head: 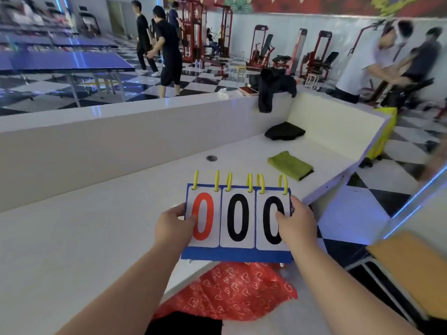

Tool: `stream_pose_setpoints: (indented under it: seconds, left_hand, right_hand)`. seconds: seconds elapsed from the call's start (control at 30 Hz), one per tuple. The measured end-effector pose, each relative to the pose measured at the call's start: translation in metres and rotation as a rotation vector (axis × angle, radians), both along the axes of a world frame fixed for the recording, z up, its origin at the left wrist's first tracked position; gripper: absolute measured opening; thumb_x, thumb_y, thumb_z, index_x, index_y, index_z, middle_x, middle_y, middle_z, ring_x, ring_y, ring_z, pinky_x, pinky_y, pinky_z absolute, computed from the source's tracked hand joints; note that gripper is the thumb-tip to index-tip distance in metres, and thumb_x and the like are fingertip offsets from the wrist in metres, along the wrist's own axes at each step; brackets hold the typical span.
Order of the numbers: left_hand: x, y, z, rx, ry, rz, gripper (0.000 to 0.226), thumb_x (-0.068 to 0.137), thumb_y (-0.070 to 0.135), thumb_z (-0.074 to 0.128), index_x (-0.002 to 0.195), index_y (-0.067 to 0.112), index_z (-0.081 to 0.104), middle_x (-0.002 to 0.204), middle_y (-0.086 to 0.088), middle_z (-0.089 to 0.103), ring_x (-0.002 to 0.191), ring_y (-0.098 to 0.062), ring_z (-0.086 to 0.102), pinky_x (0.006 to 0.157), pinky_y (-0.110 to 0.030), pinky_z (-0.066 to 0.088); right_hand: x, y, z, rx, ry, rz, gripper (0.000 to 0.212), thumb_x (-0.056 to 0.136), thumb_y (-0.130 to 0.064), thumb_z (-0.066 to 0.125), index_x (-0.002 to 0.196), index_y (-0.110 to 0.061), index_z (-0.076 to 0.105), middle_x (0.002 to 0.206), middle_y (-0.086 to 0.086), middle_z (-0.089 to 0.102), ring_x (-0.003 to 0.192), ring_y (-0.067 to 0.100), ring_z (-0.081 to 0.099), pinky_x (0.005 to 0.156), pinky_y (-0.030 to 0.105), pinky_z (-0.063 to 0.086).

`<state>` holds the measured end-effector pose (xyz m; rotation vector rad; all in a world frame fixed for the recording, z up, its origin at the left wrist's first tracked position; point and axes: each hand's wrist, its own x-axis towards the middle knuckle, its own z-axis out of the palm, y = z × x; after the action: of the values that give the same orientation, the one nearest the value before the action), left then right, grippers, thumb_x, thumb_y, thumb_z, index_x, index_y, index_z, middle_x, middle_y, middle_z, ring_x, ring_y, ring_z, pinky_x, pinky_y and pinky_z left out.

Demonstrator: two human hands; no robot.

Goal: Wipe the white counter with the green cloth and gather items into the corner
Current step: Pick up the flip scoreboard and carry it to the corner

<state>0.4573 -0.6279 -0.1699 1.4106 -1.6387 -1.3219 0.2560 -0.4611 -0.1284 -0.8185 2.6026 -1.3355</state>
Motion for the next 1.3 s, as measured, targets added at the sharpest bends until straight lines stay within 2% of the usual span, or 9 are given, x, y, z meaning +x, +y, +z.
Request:
stream_pose_setpoints:
  seconds: [0.1,0.23,0.33,0.43,0.53,0.67,0.83,1.0,1.3]
  left_hand:
    - [-0.066,0.045,0.008,-0.021,0.009,-0.051,0.033,0.093,0.034,0.067,0.126,0.031,0.069,0.087,0.023,0.067,0.070,-0.005,0.069,0.050,-0.020,0.052]
    - [-0.143,0.095,0.019,-0.034,0.044,-0.116,0.034,0.091,0.030,0.071,0.124,0.029,0.071,0.084,0.025,0.067,0.065,-0.002,0.068,0.048,-0.015,0.050]
    - [-0.194,0.120,0.027,-0.056,0.040,-0.188,0.035,0.090,0.029,0.072,0.125,0.028,0.070,0.085,0.023,0.067,0.072,-0.004,0.069,0.060,-0.024,0.057]
    - [-0.246,0.132,0.034,-0.072,0.039,-0.237,0.032,0.090,0.030,0.071,0.122,0.030,0.072,0.083,0.024,0.068,0.072,-0.006,0.070,0.061,-0.027,0.059]
    - [-0.296,0.134,0.032,-0.081,0.038,-0.277,0.034,0.089,0.028,0.071,0.123,0.029,0.072,0.095,0.016,0.073,0.077,-0.010,0.071,0.071,-0.034,0.062]
    - [-0.366,0.123,0.021,-0.064,0.047,-0.289,0.036,0.091,0.028,0.070,0.127,0.028,0.069,0.104,0.010,0.073,0.080,-0.009,0.070,0.070,-0.031,0.061]
    - [-0.463,0.089,0.009,-0.008,0.074,-0.269,0.031,0.090,0.026,0.070,0.120,0.031,0.073,0.087,0.018,0.072,0.076,-0.012,0.072,0.075,-0.037,0.062]
    - [-0.547,0.051,0.015,0.059,0.077,-0.210,0.027,0.092,0.025,0.069,0.118,0.028,0.072,0.083,0.017,0.069,0.073,-0.010,0.070,0.055,-0.024,0.054]
    - [-0.669,0.003,0.018,0.080,-0.027,-0.126,0.029,0.093,0.031,0.068,0.122,0.031,0.070,0.083,0.020,0.065,0.073,-0.006,0.065,0.049,-0.019,0.048]
  right_hand:
    - [-0.056,0.056,0.012,-0.021,0.042,-0.064,0.020,0.089,-0.010,0.060,0.105,-0.020,0.063,0.097,0.002,0.062,0.085,0.019,0.058,0.066,0.028,0.043]
    - [-0.122,0.118,0.027,-0.008,0.036,-0.129,0.029,0.089,-0.010,0.058,0.115,-0.021,0.062,0.104,0.006,0.062,0.092,0.023,0.059,0.082,0.039,0.052]
    - [-0.166,0.151,0.031,0.002,0.018,-0.186,0.029,0.089,-0.012,0.057,0.116,-0.020,0.061,0.107,0.008,0.062,0.095,0.024,0.058,0.086,0.039,0.051]
    - [-0.209,0.173,0.028,0.011,0.020,-0.246,0.024,0.088,-0.014,0.058,0.111,-0.020,0.062,0.105,0.007,0.060,0.091,0.022,0.057,0.076,0.032,0.046]
    - [-0.250,0.182,0.024,-0.003,-0.001,-0.266,0.020,0.087,-0.013,0.057,0.105,-0.021,0.061,0.103,0.006,0.061,0.089,0.023,0.059,0.076,0.034,0.049]
    - [-0.315,0.173,0.020,0.013,0.011,-0.276,0.019,0.088,-0.013,0.057,0.103,-0.023,0.061,0.104,0.005,0.061,0.090,0.022,0.058,0.078,0.035,0.050]
    - [-0.413,0.132,0.018,-0.008,-0.010,-0.270,0.023,0.088,-0.012,0.057,0.106,-0.024,0.062,0.105,0.005,0.061,0.091,0.025,0.060,0.080,0.042,0.054]
    - [-0.503,0.088,0.025,-0.023,0.001,-0.254,0.024,0.089,-0.013,0.059,0.110,-0.024,0.062,0.106,0.004,0.060,0.097,0.023,0.059,0.084,0.044,0.054]
    - [-0.655,0.021,0.009,0.073,-0.047,-0.132,0.044,0.093,-0.017,0.057,0.136,-0.015,0.052,0.127,0.009,0.054,0.115,0.026,0.054,0.096,0.046,0.050]
